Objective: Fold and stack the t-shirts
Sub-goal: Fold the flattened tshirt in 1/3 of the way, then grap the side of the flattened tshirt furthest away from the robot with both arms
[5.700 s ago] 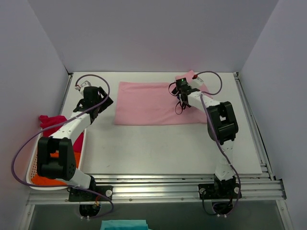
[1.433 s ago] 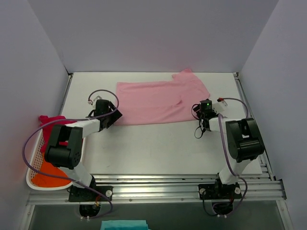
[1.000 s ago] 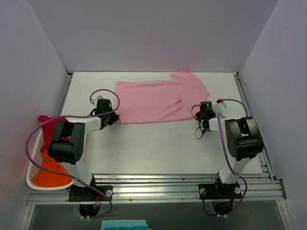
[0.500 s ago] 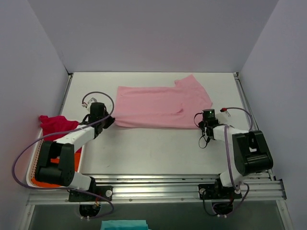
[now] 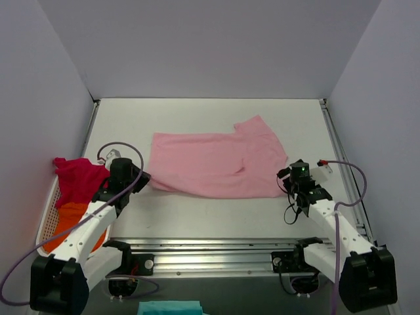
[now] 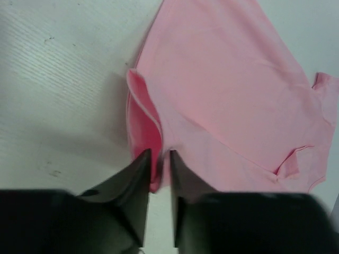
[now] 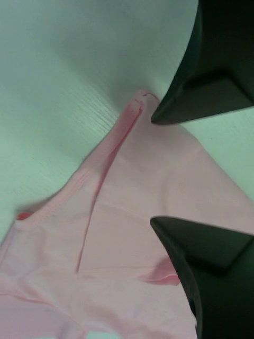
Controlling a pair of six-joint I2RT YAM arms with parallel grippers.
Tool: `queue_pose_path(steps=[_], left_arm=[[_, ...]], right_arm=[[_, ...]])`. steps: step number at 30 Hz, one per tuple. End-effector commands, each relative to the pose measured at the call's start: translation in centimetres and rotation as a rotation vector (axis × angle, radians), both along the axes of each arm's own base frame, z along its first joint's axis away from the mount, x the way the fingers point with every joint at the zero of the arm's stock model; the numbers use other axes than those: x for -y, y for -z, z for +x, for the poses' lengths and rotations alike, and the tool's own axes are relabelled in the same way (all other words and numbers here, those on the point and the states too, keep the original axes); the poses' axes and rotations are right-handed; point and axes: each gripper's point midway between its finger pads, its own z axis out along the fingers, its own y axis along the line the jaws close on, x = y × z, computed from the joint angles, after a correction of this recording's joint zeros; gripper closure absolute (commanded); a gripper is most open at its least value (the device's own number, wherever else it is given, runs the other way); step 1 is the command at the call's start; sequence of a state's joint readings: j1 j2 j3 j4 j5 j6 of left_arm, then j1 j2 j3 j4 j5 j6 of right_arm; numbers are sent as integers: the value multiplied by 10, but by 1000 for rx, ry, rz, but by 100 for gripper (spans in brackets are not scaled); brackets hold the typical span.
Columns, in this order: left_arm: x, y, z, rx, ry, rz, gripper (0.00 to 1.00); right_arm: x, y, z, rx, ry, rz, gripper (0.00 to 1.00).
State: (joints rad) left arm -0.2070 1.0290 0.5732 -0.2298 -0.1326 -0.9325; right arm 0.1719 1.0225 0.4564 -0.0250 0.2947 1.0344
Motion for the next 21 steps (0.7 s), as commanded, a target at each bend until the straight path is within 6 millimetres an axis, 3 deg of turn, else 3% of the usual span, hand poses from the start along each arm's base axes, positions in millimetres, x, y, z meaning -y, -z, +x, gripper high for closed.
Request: queue_pose_path(steps=[1, 2, 3, 6, 10, 13, 14, 15, 16, 17, 18, 19, 20, 21], left_arm=[[-8, -1, -22, -24, -32, 5, 64], [-8, -3, -25, -22, -29, 0, 50], [-8, -9, -28, 0, -27, -9, 29], [-6, -22, -37, 22, -15, -25, 6], [-11, -50, -36, 72, -21, -2, 6], [-11, -77, -16, 163, -4, 27, 6], [-10, -75, -7, 155, 7, 38, 6], [-10, -89, 7, 203, 7, 41, 6], [-10, -94, 16, 215, 23, 62, 6], [-7, -82, 29, 179, 42, 74, 6], [-9, -95, 45, 202, 38, 79, 6], [-10, -100, 58, 218, 53, 96, 6], [-9, -83, 73, 168, 68, 106, 6], [-11, -98, 90, 203, 75, 98, 6]], right_arm=[[10, -2, -29, -45, 23, -36, 27], [12, -3, -35, -58, 23, -38, 20], [13, -8, -37, -47, 27, -38, 20], [15, -30, -41, 6, 31, -37, 19], [16, -74, -30, 143, 32, -38, 19], [13, -99, -9, 207, -3, -60, 20], [10, -113, 5, 261, -20, -69, 20], [7, -126, 16, 291, -35, -70, 21], [2, -128, 35, 297, -51, -76, 21], [-1, -133, 47, 307, -67, -82, 21], [-4, -133, 59, 292, -97, -106, 21], [-12, -141, 87, 300, -120, -107, 21], [-14, -144, 100, 298, -131, -117, 21], [-15, -122, 117, 232, -144, -143, 21]])
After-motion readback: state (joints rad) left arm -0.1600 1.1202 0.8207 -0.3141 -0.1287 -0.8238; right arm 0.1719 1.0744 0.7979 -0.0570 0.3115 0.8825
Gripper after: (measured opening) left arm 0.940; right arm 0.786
